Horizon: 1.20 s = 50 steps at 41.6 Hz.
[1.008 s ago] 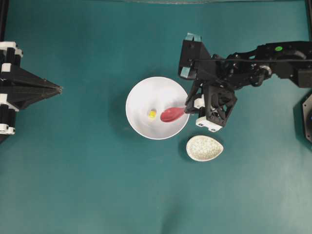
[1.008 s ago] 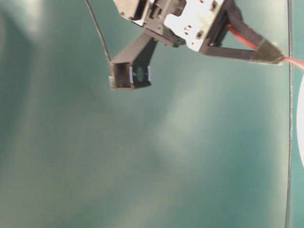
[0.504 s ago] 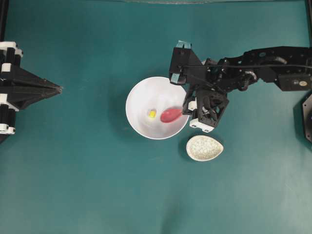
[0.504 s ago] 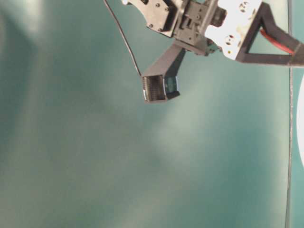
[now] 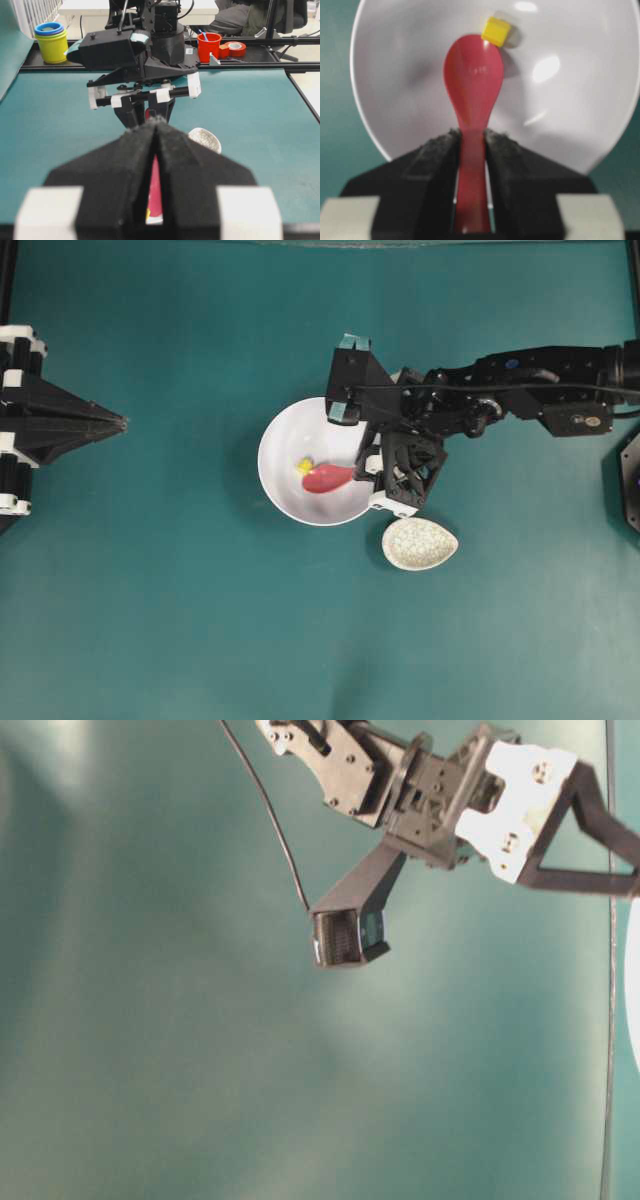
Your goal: Scoop the yellow hexagonal prism block from the bowl with a spoon using the right arm.
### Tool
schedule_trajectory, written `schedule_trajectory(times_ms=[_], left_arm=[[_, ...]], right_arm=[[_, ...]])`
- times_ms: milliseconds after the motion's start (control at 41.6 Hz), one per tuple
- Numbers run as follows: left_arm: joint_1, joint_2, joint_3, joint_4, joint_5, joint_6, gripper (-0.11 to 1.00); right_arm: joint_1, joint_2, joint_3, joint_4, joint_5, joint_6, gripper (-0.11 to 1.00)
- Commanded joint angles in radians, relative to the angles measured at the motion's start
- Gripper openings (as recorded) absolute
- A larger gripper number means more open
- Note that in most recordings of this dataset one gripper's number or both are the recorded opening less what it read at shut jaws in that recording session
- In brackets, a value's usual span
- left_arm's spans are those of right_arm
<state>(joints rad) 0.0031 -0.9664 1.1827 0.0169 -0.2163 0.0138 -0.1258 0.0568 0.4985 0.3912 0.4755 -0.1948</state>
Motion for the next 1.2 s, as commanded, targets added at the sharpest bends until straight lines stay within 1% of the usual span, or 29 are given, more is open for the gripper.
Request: schedule_trajectory(times_ms=[0, 336, 600, 744, 888, 1008, 1176], left_arm=[[0.003, 0.003, -0.025, 0.003, -0.006, 0.0, 0.0], [0.003, 0.002, -0.026, 0.003, -0.006, 0.0, 0.0], [0.002, 0.002, -0.026, 0.003, -0.006, -0.002, 0.0], [0.003, 0.002, -0.025, 0.003, -0.006, 0.0, 0.0], [0.002, 0.002, -0.026, 0.003, -0.006, 0.0, 0.0], [0.003, 0.002, -0.026, 0.003, -0.006, 0.0, 0.0], [0.002, 0.002, -0.026, 0.003, -0.006, 0.0, 0.0]], right_arm=[[0.002, -0.012, -0.029, -0.011, -0.02, -0.002, 0.24], [0.002, -0.005, -0.041, -0.043, -0.1, -0.002, 0.24], [0.002, -0.011, -0.044, -0.054, -0.118, -0.002, 0.24], [0.002, -0.052, -0.049, -0.054, -0.117, 0.005, 0.24], [0.002, -0.114, -0.043, -0.054, -0.084, 0.008, 0.24], [0.002, -0.169, -0.037, -0.054, -0.015, 0.009, 0.24], [0.002, -0.207, -0.02, -0.054, 0.066, 0.009, 0.24]])
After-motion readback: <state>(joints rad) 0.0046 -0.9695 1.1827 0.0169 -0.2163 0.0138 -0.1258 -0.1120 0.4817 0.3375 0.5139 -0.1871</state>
